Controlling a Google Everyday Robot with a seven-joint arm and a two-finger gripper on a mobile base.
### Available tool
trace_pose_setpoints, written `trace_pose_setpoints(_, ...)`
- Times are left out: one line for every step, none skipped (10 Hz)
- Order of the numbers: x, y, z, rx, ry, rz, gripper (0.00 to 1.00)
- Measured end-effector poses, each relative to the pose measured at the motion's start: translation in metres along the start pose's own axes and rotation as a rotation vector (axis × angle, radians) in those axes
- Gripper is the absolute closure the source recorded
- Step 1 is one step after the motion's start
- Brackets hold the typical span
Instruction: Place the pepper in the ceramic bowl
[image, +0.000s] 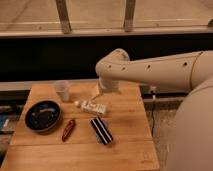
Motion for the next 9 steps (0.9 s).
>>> trace_pose_setpoints(0.0,0.0,0.0,0.001,0.001,-0.001,0.2)
trace_pose_setpoints(0.001,0.002,0.001,0.0,0.003,-0.005,0.2)
trace_pose_setpoints(0.002,0.005,0.001,-0.011,0.005,-0.008,0.2)
trace_pose_setpoints(0.005,0.01,0.003,-0.024,0.008,-0.013,0.2)
trace_pose_setpoints(0.011,0.021,0.006,-0.041,0.016,-0.026,0.2)
trace_pose_setpoints(0.017,0.035,0.008,-0.054,0.022,-0.047,0.2)
trace_pose_setpoints(0.023,0.049,0.01,-0.064,0.028,-0.062,0.2)
trace_pose_setpoints(0.03,0.069,0.013,-0.072,0.035,-0.087,0.2)
trace_pose_setpoints(0.035,0.085,0.015,-0.07,0.038,-0.111,0.2)
